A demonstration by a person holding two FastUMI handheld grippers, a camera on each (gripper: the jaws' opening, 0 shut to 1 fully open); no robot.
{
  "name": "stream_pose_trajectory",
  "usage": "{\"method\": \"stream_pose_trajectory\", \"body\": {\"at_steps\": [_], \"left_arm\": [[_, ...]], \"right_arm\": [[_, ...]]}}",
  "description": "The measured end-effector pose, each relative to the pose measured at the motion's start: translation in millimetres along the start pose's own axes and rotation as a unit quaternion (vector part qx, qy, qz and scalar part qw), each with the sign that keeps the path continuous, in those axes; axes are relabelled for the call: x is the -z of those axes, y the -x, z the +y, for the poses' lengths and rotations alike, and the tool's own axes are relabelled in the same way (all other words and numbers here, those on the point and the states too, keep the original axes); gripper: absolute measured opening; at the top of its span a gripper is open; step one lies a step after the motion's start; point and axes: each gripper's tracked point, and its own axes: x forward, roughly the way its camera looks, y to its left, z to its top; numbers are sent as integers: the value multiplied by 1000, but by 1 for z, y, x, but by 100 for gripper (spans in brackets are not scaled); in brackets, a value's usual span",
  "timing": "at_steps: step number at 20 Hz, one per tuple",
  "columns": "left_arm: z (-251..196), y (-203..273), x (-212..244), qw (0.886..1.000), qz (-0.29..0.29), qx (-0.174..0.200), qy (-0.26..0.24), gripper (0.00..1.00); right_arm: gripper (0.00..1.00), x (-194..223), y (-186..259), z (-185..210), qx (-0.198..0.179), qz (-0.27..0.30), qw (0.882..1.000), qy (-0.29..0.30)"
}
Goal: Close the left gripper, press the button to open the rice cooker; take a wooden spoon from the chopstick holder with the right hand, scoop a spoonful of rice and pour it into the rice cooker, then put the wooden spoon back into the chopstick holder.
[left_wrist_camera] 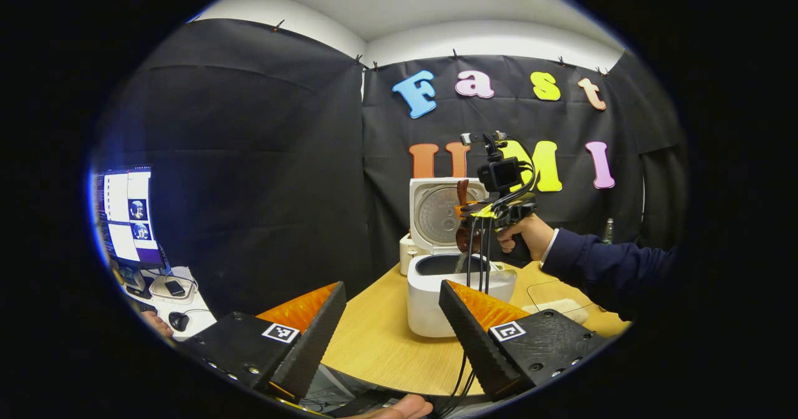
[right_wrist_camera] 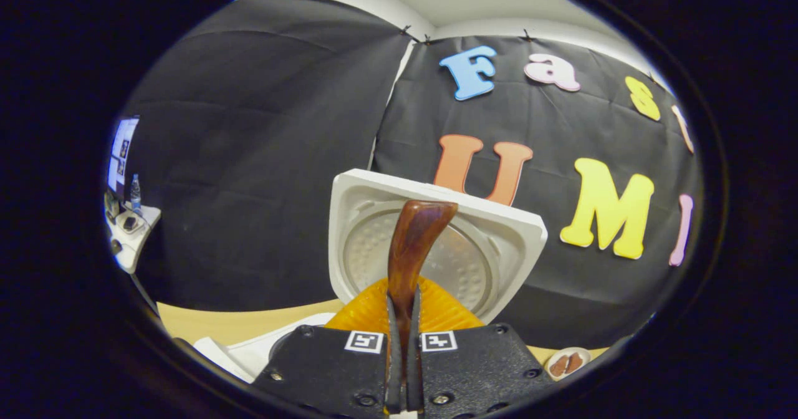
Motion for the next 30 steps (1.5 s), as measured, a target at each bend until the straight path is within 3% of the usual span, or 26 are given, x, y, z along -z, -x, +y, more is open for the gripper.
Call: {"method": "stream_pose_trajectory", "body": {"at_steps": [4,7,11,19,25,30], "left_arm": [[-1,1,9,1000,10,-2,0,96],[-5,3,6,1000,7,-1,0,96],[-15,2,3,1000,-2,8,-4,96],[-58,-21,-9,999,-20,50,0,96],[-104,-41,-1,996,-16,88,8,96],[-143,-58,-7,993,-15,114,-5,95]], "right_arm": [[9,3,0,8,-3,-9,999,47],[9,3,6,1,5,-16,999,33],[9,-5,47,-18,22,-35,999,16],[10,-14,140,-99,65,-56,996,-26],[10,14,219,-169,118,-49,989,-79],[11,42,291,-227,168,-34,975,-139]]}}
